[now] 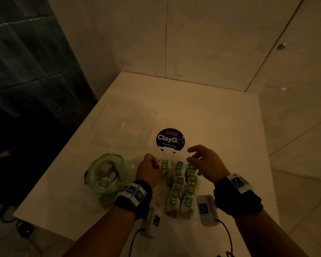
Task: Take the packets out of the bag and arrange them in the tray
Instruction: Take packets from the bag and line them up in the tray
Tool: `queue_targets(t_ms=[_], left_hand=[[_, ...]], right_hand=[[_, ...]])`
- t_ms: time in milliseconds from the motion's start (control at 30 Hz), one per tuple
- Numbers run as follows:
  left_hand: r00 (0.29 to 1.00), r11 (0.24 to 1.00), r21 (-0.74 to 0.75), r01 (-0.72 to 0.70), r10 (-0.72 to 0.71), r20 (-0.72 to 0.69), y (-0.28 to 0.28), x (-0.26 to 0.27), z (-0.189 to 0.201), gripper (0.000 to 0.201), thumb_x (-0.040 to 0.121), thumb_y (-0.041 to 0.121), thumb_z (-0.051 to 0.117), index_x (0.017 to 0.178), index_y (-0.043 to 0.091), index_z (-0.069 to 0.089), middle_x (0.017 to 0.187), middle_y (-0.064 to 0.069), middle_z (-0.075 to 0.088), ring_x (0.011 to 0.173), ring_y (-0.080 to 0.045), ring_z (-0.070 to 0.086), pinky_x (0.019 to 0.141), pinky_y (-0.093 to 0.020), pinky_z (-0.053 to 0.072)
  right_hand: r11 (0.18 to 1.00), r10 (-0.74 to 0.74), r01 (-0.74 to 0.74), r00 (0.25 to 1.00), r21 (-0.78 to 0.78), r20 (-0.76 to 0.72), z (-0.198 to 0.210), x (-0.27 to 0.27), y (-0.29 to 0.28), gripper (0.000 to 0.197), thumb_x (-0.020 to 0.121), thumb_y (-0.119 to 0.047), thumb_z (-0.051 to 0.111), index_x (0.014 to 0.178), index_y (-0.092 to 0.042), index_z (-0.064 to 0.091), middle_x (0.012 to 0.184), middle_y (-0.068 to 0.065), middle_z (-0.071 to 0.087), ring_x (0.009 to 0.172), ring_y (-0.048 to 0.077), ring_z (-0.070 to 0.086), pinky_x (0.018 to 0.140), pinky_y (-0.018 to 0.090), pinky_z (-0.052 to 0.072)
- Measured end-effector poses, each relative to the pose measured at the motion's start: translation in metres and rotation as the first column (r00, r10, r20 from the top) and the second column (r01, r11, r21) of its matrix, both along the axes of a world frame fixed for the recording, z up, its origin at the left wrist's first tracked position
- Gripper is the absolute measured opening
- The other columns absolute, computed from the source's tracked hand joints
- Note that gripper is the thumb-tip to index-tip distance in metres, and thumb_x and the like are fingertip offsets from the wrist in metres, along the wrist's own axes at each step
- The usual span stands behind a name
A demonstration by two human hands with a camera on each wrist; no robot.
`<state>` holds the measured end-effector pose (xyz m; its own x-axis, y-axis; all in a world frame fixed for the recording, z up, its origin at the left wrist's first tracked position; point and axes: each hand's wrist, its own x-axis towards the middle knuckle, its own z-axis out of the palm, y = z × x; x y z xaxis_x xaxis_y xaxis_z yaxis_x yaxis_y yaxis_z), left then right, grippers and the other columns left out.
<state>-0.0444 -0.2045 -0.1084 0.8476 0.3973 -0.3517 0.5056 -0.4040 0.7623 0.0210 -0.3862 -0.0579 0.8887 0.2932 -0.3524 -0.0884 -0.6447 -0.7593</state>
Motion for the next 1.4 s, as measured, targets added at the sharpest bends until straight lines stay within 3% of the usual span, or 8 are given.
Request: queue_targets(t_ms=[100, 300, 833, 967, 1067, 1200, 1300, 1400], left_hand=[[0.998, 0.997, 0.055, 0.057, -0.058, 0.006, -0.002, 0.005, 0.002, 0.020, 0.081, -0.002, 0.057, 0.075, 0.014, 0.046, 0.073, 0.000, 0.050, 0.074, -0.021, 0.050, 0.057, -0.022, 0.039], [0.984, 0.970, 0.166, 0.179, -0.175, -0.038, -0.008, 0.015, -0.001, 0.029, 0.079, -0.003, 0.053, 0.063, 0.020, 0.045, 0.077, -0.005, 0.057, 0.077, -0.022, 0.054, 0.068, -0.026, 0.042], [0.989, 0.990, 0.088, 0.111, -0.102, -0.109, 0.003, 0.005, 0.021, 0.006, 0.086, 0.007, 0.052, 0.086, 0.010, 0.058, 0.088, -0.006, 0.060, 0.084, -0.023, 0.056, 0.071, -0.029, 0.045], [0.986, 0.984, 0.108, 0.141, -0.150, 0.074, 0.017, -0.023, 0.057, 0.003, 0.089, 0.014, 0.055, 0.087, 0.013, 0.057, 0.085, -0.004, 0.063, 0.080, -0.023, 0.059, 0.072, -0.033, 0.049], [0.962, 0.951, 0.308, 0.034, -0.114, 0.248, 0.041, -0.048, 0.080, 0.004, 0.088, 0.021, 0.057, 0.085, 0.020, 0.055, 0.079, 0.001, 0.060, 0.071, -0.019, 0.056, 0.065, -0.033, 0.049], [0.955, 0.791, 0.599, -0.123, -0.071, 0.289, 0.098, -0.074, 0.073, 0.005, 0.080, 0.020, 0.060, 0.084, 0.022, 0.061, 0.097, -0.002, 0.057, 0.098, -0.027, 0.048, 0.077, -0.043, 0.045], [1.000, 0.734, 0.679, -0.023, 0.016, 0.017, 0.121, -0.090, 0.060, 0.010, 0.081, 0.023, 0.066, 0.092, 0.023, 0.067, 0.128, -0.007, 0.048, 0.124, -0.034, 0.034, 0.086, -0.048, 0.043], [0.965, 0.698, 0.692, 0.183, 0.007, -0.262, 0.123, -0.097, 0.055, 0.025, 0.088, 0.040, 0.057, 0.108, 0.028, 0.065, 0.151, -0.003, 0.025, 0.142, -0.028, 0.013, 0.105, -0.046, 0.034]], right_hand=[[0.995, -0.015, 0.015, 1.000, -0.095, 0.006, -0.010, -0.006, -0.012, 0.026, 0.089, -0.030, 0.061, 0.114, -0.023, 0.058, 0.095, 0.003, 0.063, 0.080, 0.022, 0.063, 0.075, 0.040, 0.052], [0.966, 0.000, 0.014, 0.998, -0.259, 0.057, -0.025, -0.018, -0.022, 0.031, 0.091, -0.034, 0.058, 0.121, -0.023, 0.055, 0.101, 0.001, 0.055, 0.085, 0.016, 0.051, 0.073, 0.026, 0.037], [0.977, -0.028, 0.044, 0.996, -0.207, 0.081, -0.021, -0.021, -0.014, 0.034, 0.092, -0.031, 0.057, 0.125, -0.024, 0.051, 0.097, -0.003, 0.056, 0.081, 0.015, 0.055, 0.071, 0.027, 0.040], [0.987, 0.037, -0.010, 0.986, -0.161, 0.165, -0.005, -0.024, 0.008, 0.027, 0.092, -0.025, 0.057, 0.118, -0.025, 0.055, 0.097, -0.003, 0.058, 0.076, 0.011, 0.054, 0.062, 0.018, 0.037], [0.988, 0.153, -0.142, 0.965, -0.065, 0.213, 0.013, -0.032, 0.043, 0.018, 0.091, -0.021, 0.057, 0.108, -0.028, 0.060, 0.096, -0.008, 0.056, 0.073, 0.001, 0.052, 0.063, 0.013, 0.041], [0.884, 0.458, -0.463, 0.835, -0.060, 0.303, 0.027, -0.053, 0.110, 0.023, 0.092, -0.017, 0.053, 0.111, -0.025, 0.065, 0.107, -0.007, 0.059, 0.090, 0.007, 0.053, 0.082, 0.020, 0.043], [0.697, 0.704, -0.703, 0.632, -0.142, 0.325, 0.024, -0.066, 0.160, 0.033, 0.088, -0.005, 0.052, 0.113, -0.018, 0.068, 0.116, 0.005, 0.063, 0.103, 0.024, 0.054, 0.090, 0.035, 0.045], [0.477, 0.879, -0.797, 0.426, -0.371, 0.215, 0.009, -0.071, 0.194, 0.034, 0.088, -0.005, 0.052, 0.120, -0.011, 0.064, 0.117, 0.012, 0.062, 0.106, 0.031, 0.056, 0.086, 0.038, 0.048]])
